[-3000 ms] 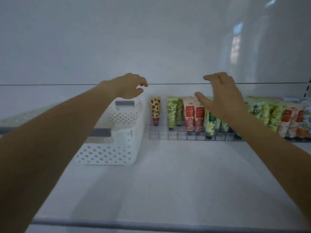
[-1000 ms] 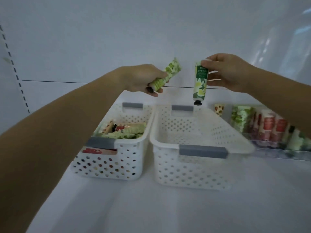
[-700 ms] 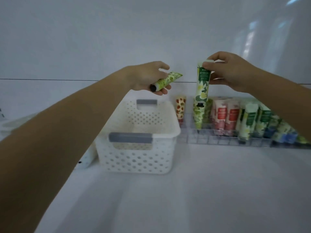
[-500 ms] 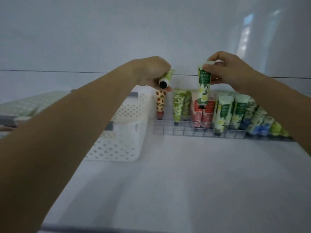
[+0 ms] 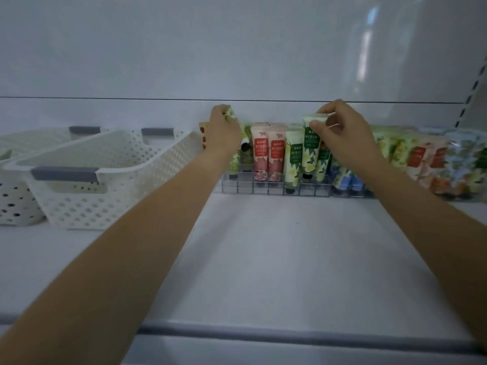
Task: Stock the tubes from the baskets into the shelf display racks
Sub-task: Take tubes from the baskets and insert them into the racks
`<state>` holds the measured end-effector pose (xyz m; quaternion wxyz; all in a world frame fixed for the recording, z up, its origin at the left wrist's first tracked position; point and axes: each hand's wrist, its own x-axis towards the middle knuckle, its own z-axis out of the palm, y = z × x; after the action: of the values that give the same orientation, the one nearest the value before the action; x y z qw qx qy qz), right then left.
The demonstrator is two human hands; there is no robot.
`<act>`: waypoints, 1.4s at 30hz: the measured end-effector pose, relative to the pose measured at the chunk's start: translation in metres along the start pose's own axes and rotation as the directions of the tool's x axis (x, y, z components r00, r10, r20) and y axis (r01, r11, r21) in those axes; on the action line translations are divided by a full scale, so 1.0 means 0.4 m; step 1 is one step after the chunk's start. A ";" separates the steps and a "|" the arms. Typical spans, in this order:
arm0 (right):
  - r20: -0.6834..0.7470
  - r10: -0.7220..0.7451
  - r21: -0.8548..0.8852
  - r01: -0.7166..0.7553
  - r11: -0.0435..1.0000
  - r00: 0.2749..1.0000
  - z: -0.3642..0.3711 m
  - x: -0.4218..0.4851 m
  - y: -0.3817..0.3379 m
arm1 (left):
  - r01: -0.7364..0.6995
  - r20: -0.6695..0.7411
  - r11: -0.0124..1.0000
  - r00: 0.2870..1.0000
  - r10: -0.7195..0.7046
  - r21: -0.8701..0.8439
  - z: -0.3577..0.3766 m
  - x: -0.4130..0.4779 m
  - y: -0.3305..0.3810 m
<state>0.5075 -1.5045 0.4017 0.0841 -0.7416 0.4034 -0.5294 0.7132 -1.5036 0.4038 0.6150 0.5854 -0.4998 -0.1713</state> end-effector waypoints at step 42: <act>0.736 -0.125 -0.271 0.459 0.846 0.666 0.167 -0.136 -0.052 | -0.446 0.204 0.833 0.894 0.398 0.329 0.001 0.060 -0.012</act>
<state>0.5688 -1.4736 0.3459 -0.0274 -0.9396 0.3213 -0.1150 0.7255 -1.5243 0.4094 0.4839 0.5528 -0.6778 0.0283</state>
